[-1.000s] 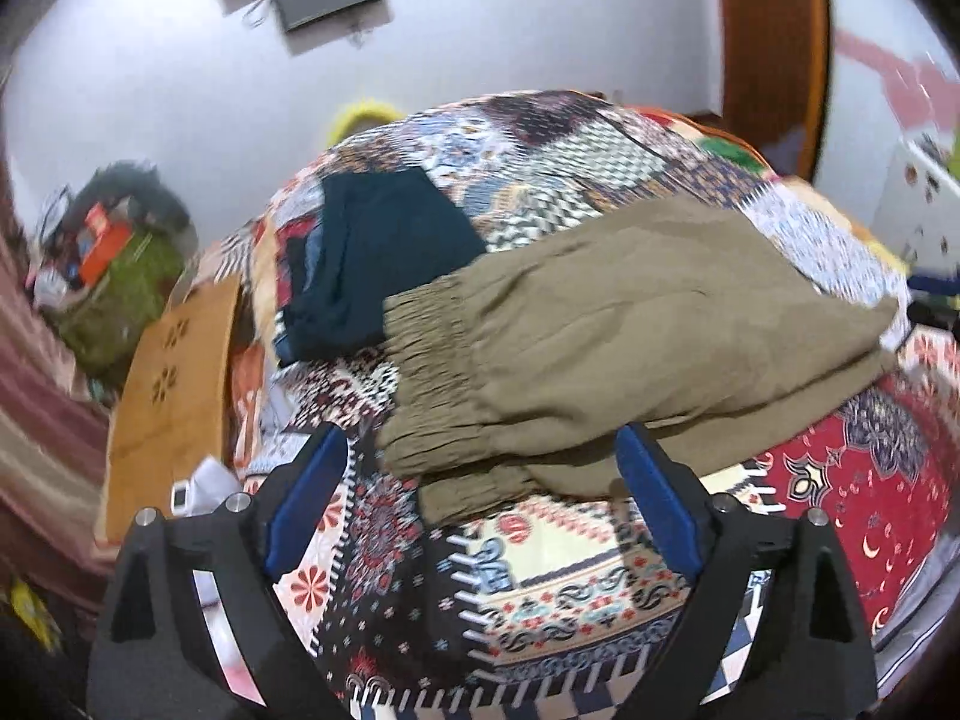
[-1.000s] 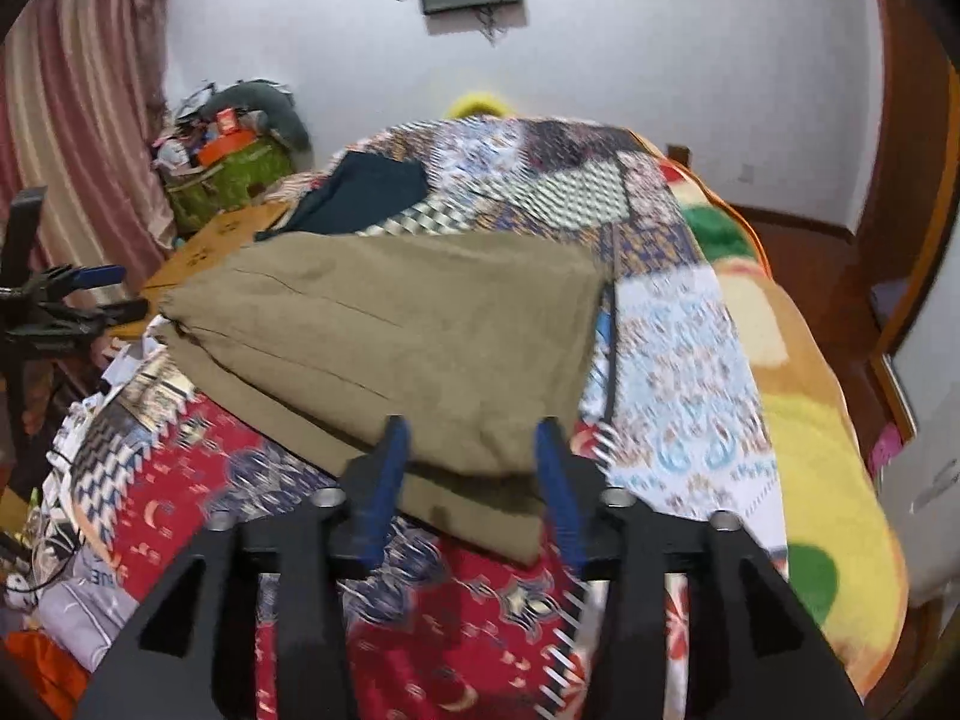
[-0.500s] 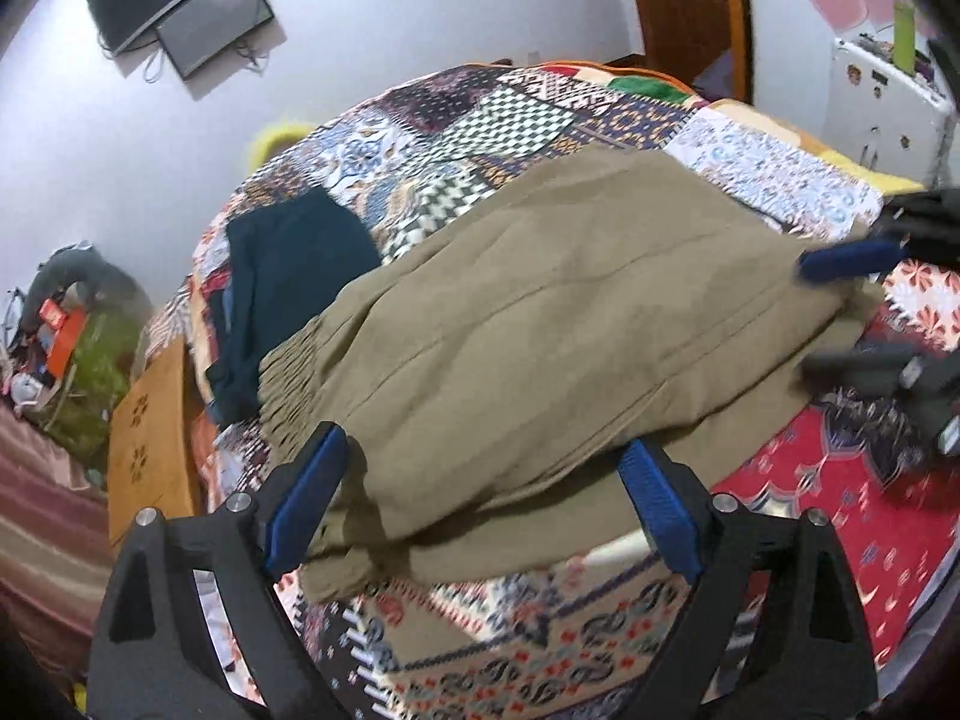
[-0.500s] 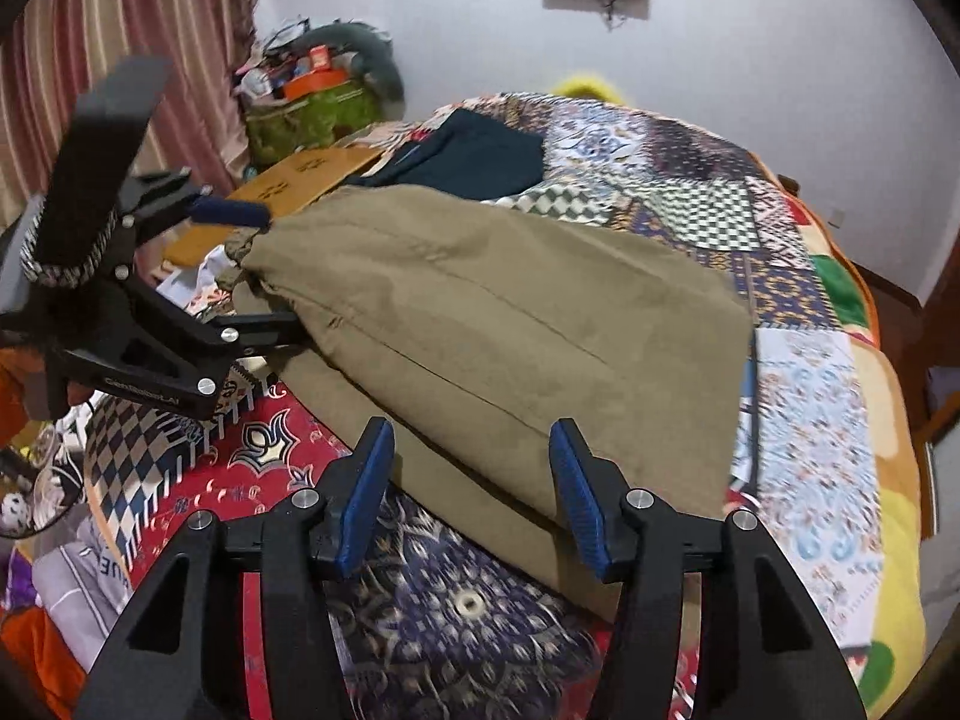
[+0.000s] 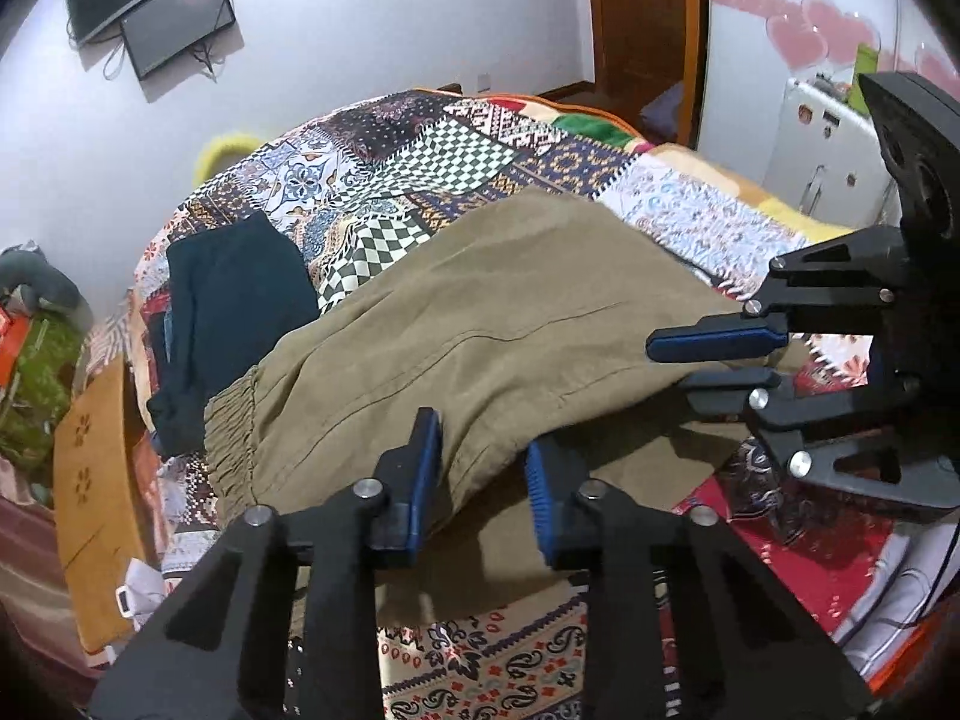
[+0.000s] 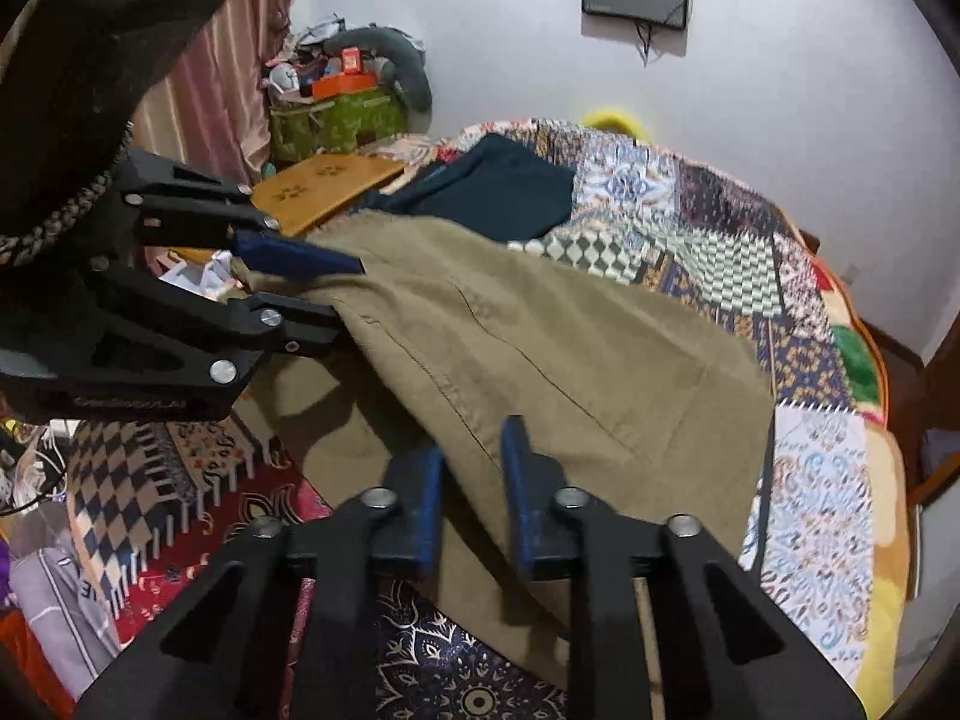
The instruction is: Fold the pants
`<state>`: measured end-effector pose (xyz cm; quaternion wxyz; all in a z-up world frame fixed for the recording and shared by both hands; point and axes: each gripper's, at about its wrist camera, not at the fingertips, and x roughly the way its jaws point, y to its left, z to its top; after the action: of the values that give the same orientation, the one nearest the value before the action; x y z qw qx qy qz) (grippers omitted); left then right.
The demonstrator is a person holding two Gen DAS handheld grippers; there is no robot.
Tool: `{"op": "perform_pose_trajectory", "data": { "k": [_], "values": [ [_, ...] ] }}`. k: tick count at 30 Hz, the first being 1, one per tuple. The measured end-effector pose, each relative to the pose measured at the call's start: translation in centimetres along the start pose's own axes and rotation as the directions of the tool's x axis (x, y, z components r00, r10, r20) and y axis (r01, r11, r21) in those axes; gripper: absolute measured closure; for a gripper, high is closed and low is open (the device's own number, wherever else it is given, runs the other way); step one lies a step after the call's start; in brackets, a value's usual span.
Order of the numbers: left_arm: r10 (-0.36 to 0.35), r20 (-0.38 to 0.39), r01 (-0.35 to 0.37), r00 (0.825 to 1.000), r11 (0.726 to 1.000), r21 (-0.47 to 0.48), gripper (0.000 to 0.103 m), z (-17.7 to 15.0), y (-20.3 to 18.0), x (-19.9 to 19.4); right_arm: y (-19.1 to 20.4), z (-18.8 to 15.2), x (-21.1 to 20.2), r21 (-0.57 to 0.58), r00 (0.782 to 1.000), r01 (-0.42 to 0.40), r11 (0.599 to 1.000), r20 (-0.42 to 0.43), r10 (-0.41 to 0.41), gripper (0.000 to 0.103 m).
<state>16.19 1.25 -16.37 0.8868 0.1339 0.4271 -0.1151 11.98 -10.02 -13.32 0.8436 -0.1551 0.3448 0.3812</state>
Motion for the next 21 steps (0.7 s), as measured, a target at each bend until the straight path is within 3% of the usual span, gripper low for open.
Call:
{"op": "perform_pose_trajectory", "data": {
  "k": [7,12,21],
  "values": [
    [-0.068,0.027,0.069,0.997,0.997,-0.033,0.079,0.0,-0.4,-1.9,0.5,0.0,-2.2,-0.007,0.999,-0.016,1.0,0.027,0.016,0.093],
    [-0.097,-0.002,0.097,0.995,0.994,-0.043,0.079,-1.0,-1.3,-1.1,0.7,-1.1,-2.4,0.01,1.0,-0.023,1.0,0.007,0.023,0.093],
    [-0.138,-0.055,0.13,0.989,0.983,-0.129,0.067,-3.6,-0.8,-0.1,0.7,-2.9,-1.2,0.083,0.997,-0.045,0.996,-0.053,0.05,0.086]
  ]
}}
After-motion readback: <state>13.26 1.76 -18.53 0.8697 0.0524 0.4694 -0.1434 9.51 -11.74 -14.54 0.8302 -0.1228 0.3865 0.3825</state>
